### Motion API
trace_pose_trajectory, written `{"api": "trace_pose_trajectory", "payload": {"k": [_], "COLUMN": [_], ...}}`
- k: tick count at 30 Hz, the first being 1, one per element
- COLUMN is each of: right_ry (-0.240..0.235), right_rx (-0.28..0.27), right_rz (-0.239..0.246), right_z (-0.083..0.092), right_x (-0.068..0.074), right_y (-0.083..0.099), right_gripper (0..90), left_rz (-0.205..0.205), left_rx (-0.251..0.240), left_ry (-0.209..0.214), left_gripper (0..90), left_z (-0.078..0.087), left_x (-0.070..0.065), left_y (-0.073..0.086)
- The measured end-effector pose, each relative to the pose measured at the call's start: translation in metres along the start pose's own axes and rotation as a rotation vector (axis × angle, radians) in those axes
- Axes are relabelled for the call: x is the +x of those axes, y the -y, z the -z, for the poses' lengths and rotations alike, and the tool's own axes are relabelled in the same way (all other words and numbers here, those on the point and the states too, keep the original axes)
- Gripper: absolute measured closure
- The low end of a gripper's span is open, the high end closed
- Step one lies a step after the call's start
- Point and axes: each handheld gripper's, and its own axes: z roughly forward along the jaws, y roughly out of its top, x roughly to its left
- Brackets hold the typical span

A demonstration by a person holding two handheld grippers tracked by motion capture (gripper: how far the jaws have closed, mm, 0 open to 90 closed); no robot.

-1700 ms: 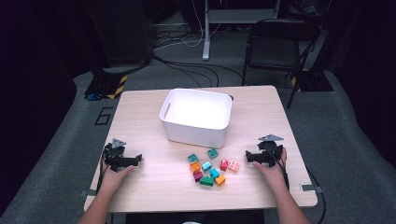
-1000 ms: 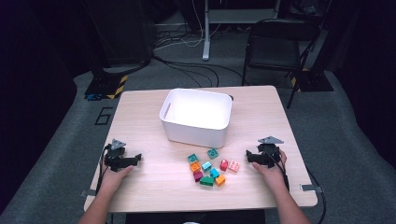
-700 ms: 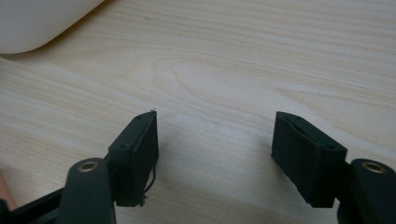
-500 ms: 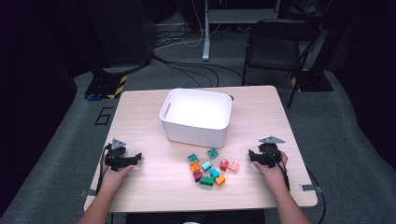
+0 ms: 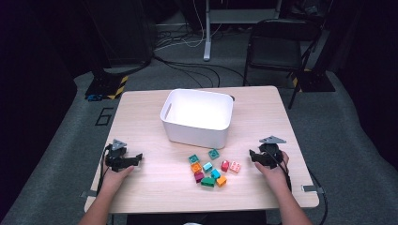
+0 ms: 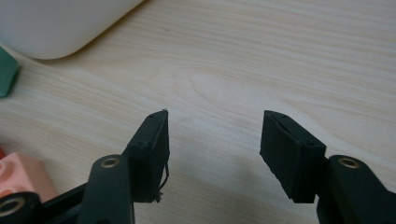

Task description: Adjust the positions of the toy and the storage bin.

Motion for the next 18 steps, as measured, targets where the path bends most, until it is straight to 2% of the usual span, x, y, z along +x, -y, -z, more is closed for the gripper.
{"api": "trace_pose_trajectory", "payload": {"k": [3,7,9,11,12,13,14,15,18], "right_ry": [-0.015,-0.038,-0.066,-0.072,-0.085,-0.082,-0.082,-0.084,-0.085], "right_rx": [-0.006,-0.011,-0.012,-0.012,-0.016,-0.022,-0.022,-0.027,-0.029], "right_rz": [0.013,0.004,0.014,0.019,0.031,0.037,0.037,0.054,0.067], "right_z": [0.003,0.004,0.007,0.008,0.011,0.012,0.012,0.016,0.022], "right_x": [0.002,0.004,0.008,0.009,0.015,0.017,0.017,0.023,0.029], "right_y": [-0.001,-0.002,-0.004,-0.004,-0.007,-0.008,-0.008,-0.011,-0.015], "right_gripper": [42.8,43.2,43.2,43.2,43.2,43.2,43.2,43.5,43.9], "left_rz": [0.001,-0.001,0.008,0.006,0.003,0.005,0.005,0.002,-0.01], "left_rx": [0.0,0.002,0.002,0.002,0.011,0.022,0.022,0.044,0.044], "left_ry": [0.0,0.001,0.01,0.018,0.018,0.036,0.036,0.049,0.057], "left_gripper": [17.5,17.6,18.8,19.3,25.4,30.3,33.2,33.5,33.5], "left_z": [0.0,0.0,0.001,0.001,0.002,0.003,0.003,0.005,0.011], "left_x": [0.0,0.0,-0.001,-0.003,-0.005,-0.005,-0.005,-0.009,-0.014], "left_y": [0.0,0.0,-0.001,-0.001,-0.003,-0.005,-0.005,-0.008,-0.016]}}
